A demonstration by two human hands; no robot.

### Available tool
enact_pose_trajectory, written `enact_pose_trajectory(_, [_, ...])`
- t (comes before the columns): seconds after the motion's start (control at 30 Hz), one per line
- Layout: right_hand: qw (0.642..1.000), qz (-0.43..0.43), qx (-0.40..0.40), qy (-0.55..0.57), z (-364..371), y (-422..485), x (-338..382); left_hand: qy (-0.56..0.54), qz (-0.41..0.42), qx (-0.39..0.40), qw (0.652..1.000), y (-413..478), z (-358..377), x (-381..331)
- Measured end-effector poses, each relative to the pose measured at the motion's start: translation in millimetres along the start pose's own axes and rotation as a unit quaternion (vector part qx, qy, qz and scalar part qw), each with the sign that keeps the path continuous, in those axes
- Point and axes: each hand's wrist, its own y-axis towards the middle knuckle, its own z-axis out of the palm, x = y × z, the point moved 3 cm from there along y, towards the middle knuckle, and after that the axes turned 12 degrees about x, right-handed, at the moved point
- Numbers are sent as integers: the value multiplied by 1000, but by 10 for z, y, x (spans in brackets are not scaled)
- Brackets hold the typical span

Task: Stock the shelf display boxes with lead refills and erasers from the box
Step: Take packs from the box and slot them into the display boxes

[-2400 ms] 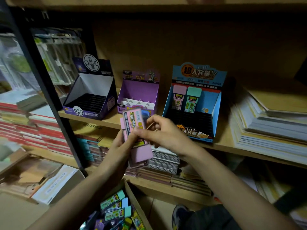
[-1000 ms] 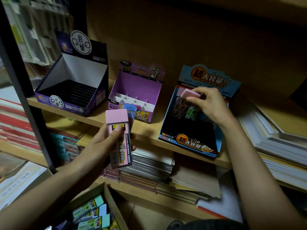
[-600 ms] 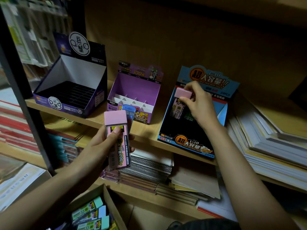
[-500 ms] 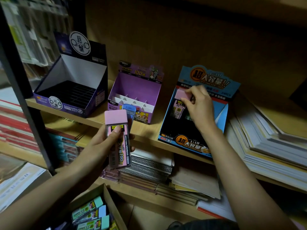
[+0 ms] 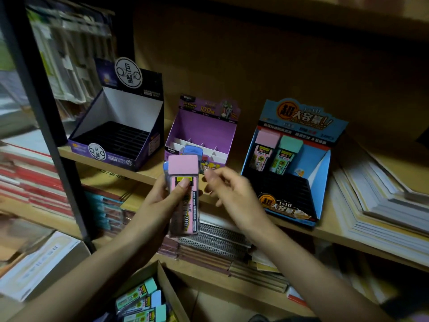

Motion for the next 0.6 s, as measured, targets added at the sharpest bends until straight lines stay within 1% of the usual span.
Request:
enact_pose_trajectory(0.07, [998,14,14,61,110,-58,-5,8,5,7,1000,-16,28,-16])
enact_pose_trajectory(0.17, [994,16,16,104,99,-80,10,20,2,29,999,-55,64,-46])
enact_pose_trajectory(0.33, [996,36,8,81,51,-64,-41,52,-5,18,998,-80,92,-56])
enact_pose_trajectory(0.43, [994,41,-8,98,0,-54,-55,49,-27,-6,998,-46,121,-24])
enact_pose_trajectory(0.5, [990,45,-20,131,-67,-40,-63,42,-40,-25,998,-4,121,1])
enact_pose_trajectory(0.6, [984,29,-84,153,-372,9,-47,33,-48,-27,998,61,103,28])
